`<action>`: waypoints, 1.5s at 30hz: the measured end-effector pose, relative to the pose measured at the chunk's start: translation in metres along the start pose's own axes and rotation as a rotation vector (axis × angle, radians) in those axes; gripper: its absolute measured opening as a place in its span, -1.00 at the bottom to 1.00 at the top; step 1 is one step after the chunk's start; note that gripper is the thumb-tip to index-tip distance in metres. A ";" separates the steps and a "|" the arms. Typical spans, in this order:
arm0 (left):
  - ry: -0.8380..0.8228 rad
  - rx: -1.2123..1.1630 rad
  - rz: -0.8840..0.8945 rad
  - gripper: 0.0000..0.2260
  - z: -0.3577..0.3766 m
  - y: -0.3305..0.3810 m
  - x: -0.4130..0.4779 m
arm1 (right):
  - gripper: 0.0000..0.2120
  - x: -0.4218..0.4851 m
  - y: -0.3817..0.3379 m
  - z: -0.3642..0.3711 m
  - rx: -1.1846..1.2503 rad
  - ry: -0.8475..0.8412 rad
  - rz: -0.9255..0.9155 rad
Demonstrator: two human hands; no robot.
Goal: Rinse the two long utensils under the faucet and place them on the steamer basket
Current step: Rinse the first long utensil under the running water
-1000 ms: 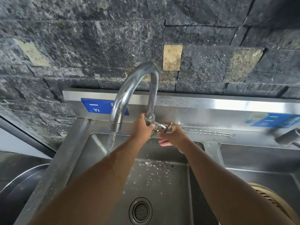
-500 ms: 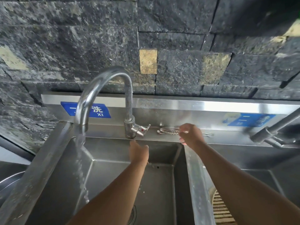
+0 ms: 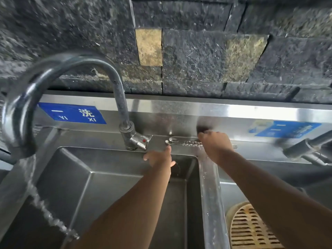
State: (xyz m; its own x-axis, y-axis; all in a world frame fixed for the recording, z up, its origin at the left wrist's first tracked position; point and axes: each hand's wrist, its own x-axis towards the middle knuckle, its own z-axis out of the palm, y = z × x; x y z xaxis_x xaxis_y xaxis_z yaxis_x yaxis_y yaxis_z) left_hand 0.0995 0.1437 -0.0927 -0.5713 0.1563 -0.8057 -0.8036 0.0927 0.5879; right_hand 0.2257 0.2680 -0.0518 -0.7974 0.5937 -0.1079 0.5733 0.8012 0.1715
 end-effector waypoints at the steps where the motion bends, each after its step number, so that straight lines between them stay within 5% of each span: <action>1: -0.007 -0.010 0.003 -0.27 0.001 -0.002 0.002 | -0.69 0.001 0.000 0.001 -0.029 -0.006 -0.013; 4: 0.000 0.099 0.079 -0.14 0.000 -0.012 0.007 | -0.71 0.002 0.000 0.001 -0.118 -0.013 -0.069; 20: -0.073 0.084 0.091 -0.17 -0.006 -0.011 0.007 | -0.72 0.003 -0.005 -0.015 -0.271 0.002 -0.208; 29: -0.266 0.550 0.073 -0.92 -0.071 0.018 -0.022 | -0.70 -0.060 -0.030 -0.045 -0.238 -0.006 -0.185; 34: -0.321 0.667 0.122 -0.86 -0.129 0.032 -0.060 | -0.76 -0.111 -0.092 -0.060 -0.114 -0.018 -0.184; 39: -0.472 0.525 0.118 -0.84 -0.187 0.048 -0.102 | -0.77 -0.143 -0.178 -0.094 0.016 -0.006 -0.167; 45: -0.412 0.226 0.259 -0.82 -0.252 0.059 -0.120 | -0.72 -0.161 -0.261 -0.105 0.334 0.084 -0.092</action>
State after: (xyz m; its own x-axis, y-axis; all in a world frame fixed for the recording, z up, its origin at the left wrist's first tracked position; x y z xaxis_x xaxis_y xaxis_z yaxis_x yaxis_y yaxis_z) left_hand 0.0787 -0.1177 0.0207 -0.5972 0.5710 -0.5633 -0.5628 0.2021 0.8015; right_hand 0.1846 -0.0443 0.0237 -0.8534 0.5206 -0.0251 0.5171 0.8396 -0.1665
